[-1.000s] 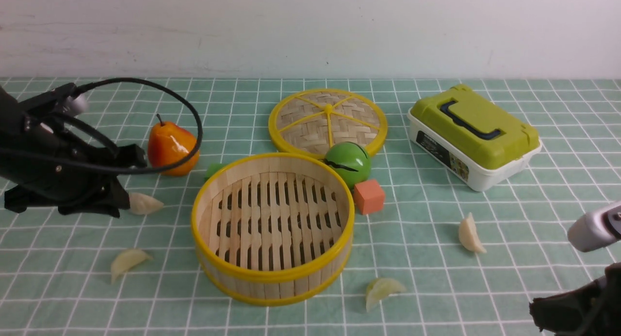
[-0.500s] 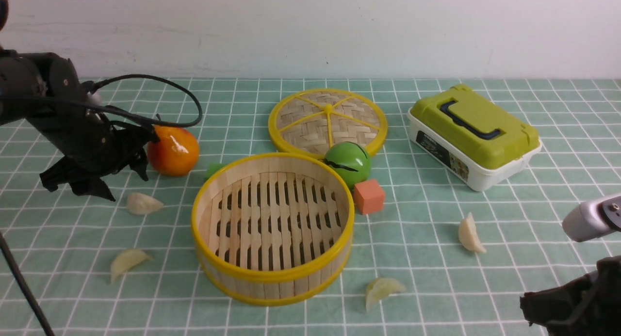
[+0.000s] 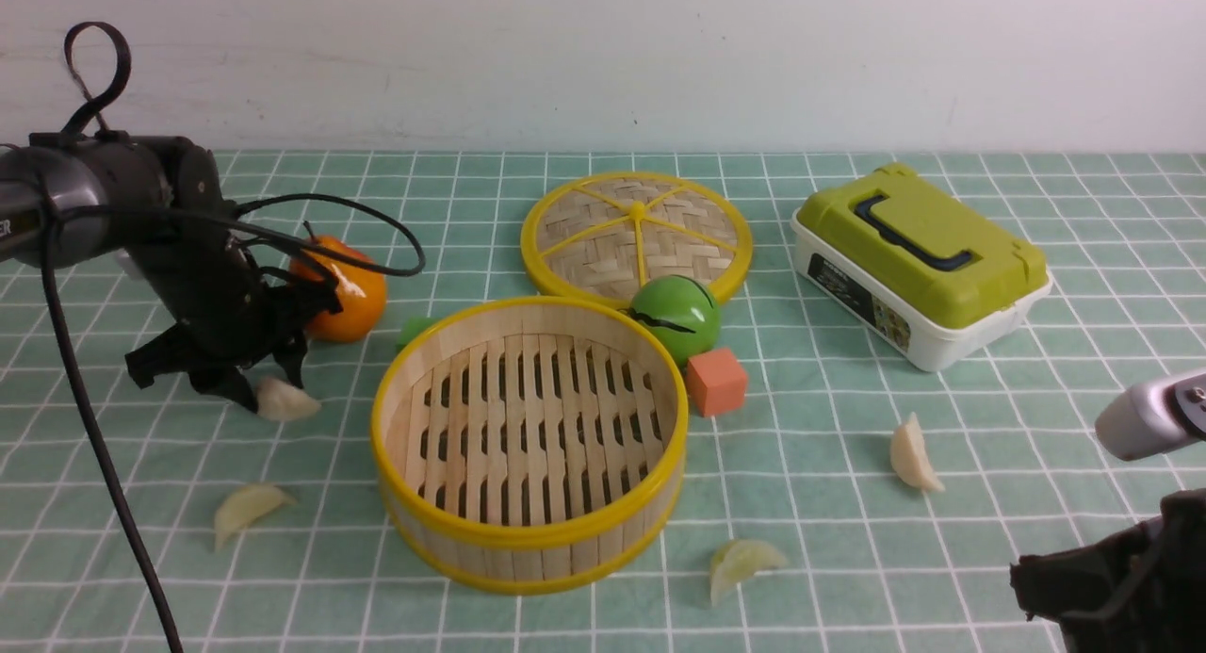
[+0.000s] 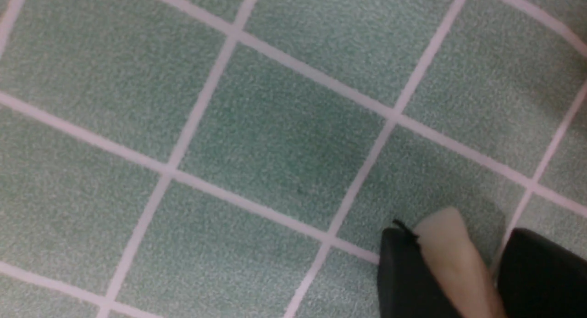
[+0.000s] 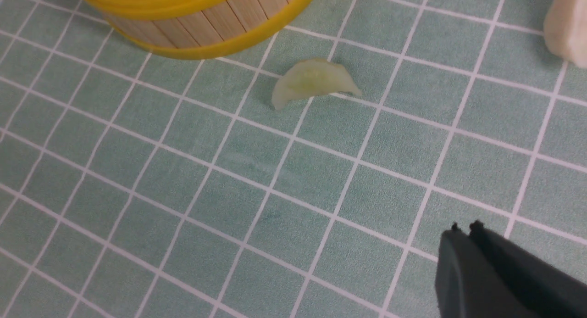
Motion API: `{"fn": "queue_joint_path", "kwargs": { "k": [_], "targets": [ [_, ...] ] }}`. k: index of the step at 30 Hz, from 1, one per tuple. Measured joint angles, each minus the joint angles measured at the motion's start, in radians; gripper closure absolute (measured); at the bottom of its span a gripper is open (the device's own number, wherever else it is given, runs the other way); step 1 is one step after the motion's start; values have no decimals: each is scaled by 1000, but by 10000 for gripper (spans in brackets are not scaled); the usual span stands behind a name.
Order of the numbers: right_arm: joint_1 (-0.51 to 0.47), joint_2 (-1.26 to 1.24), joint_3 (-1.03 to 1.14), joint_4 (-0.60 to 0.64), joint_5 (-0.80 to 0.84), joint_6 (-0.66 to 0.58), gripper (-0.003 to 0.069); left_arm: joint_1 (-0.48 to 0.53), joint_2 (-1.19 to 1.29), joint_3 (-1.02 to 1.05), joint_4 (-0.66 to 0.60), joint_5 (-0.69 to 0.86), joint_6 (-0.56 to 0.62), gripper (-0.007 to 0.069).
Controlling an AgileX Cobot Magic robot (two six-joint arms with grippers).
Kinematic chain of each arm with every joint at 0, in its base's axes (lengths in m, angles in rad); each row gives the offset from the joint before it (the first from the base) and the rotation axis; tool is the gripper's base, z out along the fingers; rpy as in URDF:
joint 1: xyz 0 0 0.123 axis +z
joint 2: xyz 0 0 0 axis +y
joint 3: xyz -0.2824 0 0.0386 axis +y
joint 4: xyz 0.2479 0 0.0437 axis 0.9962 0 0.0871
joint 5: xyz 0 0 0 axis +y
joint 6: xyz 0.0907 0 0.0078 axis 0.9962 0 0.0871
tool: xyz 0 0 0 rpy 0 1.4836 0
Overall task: Put the dumplings into the steamer on the table with the blue tablecloth.
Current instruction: 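Reach for and grasp a dumpling on the table with the left gripper, then place the dumpling into the bamboo steamer basket with the left gripper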
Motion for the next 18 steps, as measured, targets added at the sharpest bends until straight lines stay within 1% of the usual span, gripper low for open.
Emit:
{"fn": "queue_joint_path", "kwargs": {
  "k": [2,6,8,14,18],
  "targets": [
    [1,0,0,2,-1,0,640,-13,0,-1,0,2,20,419],
    [1,0,0,3,-1,0,637,-40,0,-18,0,32,77,411],
    [1,0,0,3,-2,0,636,-62,-15,-50,-6,84,120,411],
    [1,0,-3,3,-4,0,628,-105,-119,-165,-6,173,203,411],
    [1,0,-3,3,-9,0,625,-180,-197,-197,-8,199,253,411]
  ]
}}
